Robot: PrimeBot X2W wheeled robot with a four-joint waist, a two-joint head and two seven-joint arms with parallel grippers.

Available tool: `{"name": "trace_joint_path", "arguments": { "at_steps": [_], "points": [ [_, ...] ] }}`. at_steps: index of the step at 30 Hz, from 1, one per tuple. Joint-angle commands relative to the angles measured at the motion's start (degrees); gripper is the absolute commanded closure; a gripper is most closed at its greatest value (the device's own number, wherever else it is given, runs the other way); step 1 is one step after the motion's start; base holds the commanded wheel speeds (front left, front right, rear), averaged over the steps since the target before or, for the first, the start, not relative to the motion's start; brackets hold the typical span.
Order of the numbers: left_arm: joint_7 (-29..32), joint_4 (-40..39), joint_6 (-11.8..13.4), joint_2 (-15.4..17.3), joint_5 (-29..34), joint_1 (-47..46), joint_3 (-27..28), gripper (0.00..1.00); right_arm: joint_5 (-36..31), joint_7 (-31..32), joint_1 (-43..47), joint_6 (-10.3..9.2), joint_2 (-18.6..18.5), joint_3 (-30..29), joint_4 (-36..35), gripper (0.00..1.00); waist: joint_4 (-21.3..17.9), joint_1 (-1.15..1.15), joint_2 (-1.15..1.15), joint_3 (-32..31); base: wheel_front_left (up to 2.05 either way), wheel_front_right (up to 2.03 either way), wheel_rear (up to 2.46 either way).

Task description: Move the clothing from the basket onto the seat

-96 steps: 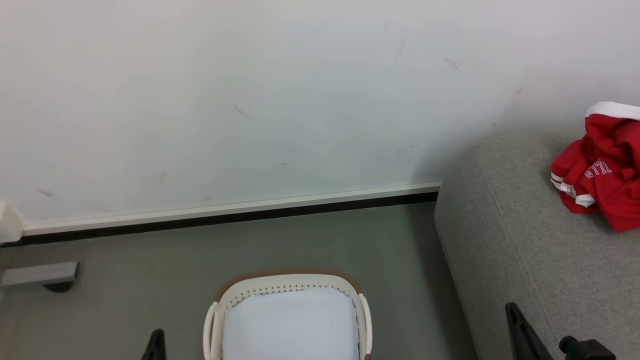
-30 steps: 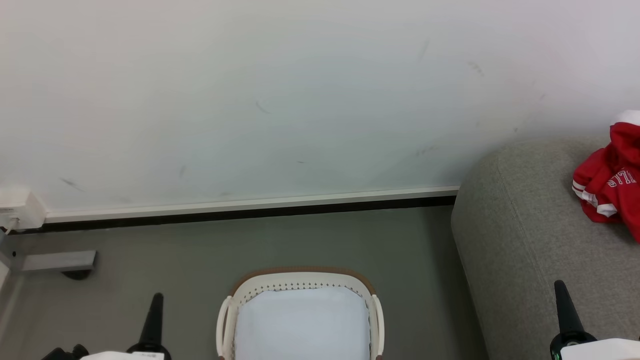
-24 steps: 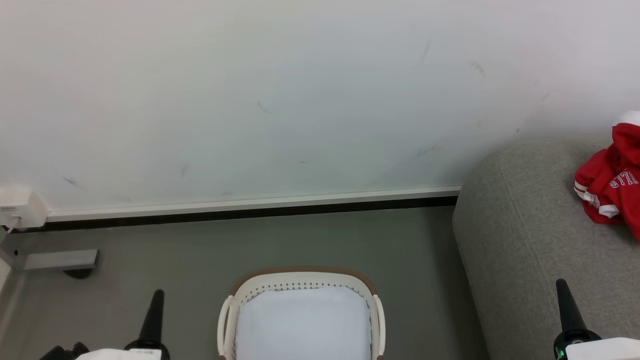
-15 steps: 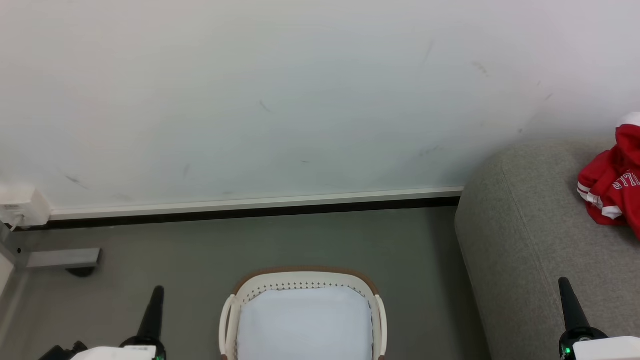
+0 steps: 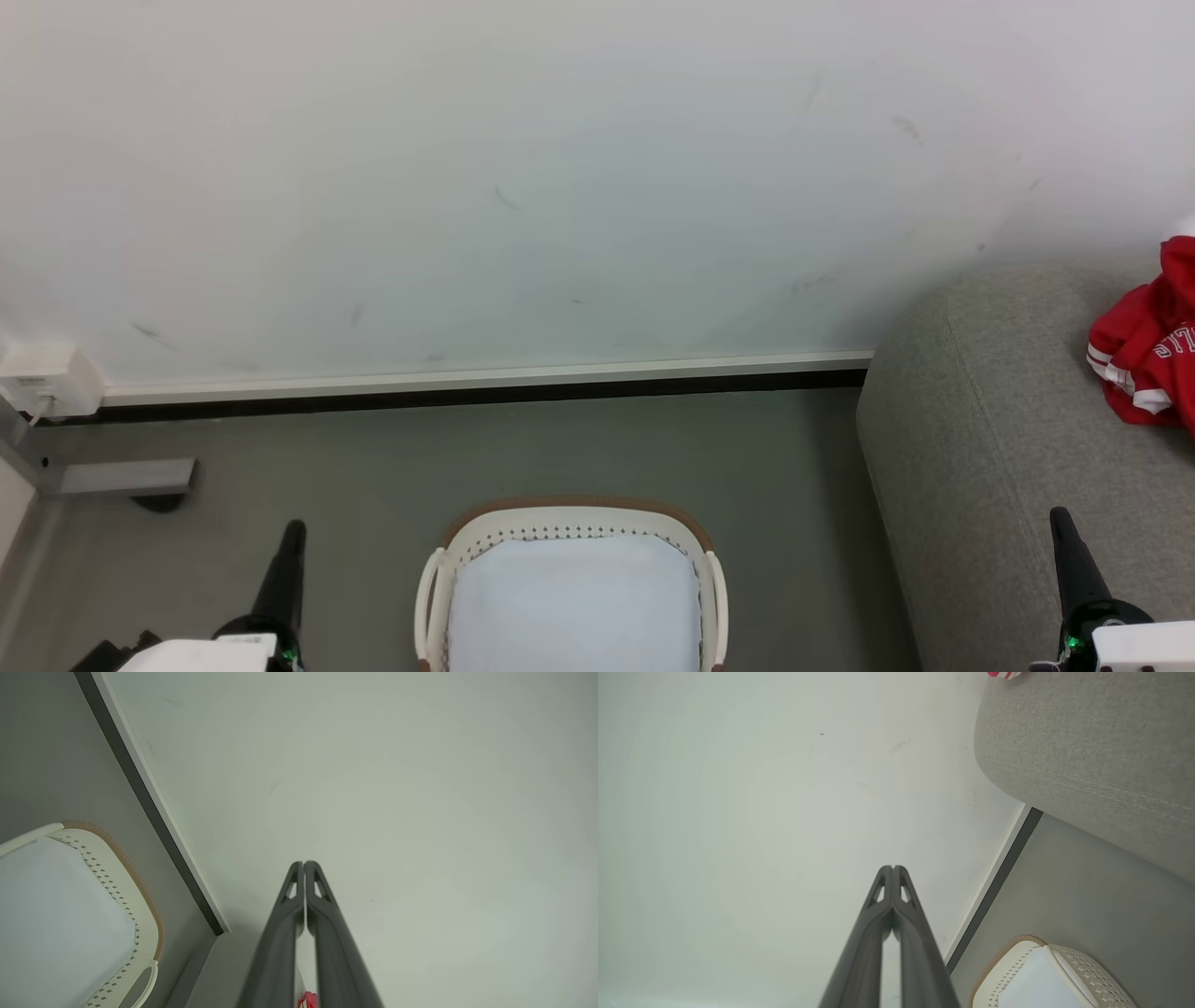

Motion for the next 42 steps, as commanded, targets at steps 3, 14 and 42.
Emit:
{"name": "trace_joint_path", "arguments": {
  "at_steps": [3,14,42],
  "points": [
    [0.8,-0.3,-0.4,0.5,-2.8,-1.0,0.2,1.00,2.5,0.9,-0.8,-0.11,-0.3,-0.6,-0.5,1.00,0.2,0.00,0.00,0.0,0.00,0.00,0.00],
    [1.8,-0.3,-0.7,0.5,-7.0,-1.5,0.4,1.00,6.5,2.0,-0.9,-0.13,-0.2,-1.2,-0.9,1.00,0.6,0.00,0.00,0.0,0.00,0.00,0.00],
    [3.0,-0.3,-0.9,0.5,-11.4,-2.0,0.5,1.00,10.2,3.4,-1.3,-0.13,0.0,-2.0,-1.2,1.00,1.1,0.00,0.00,0.0,0.00,0.00,0.00]
  ]
}}
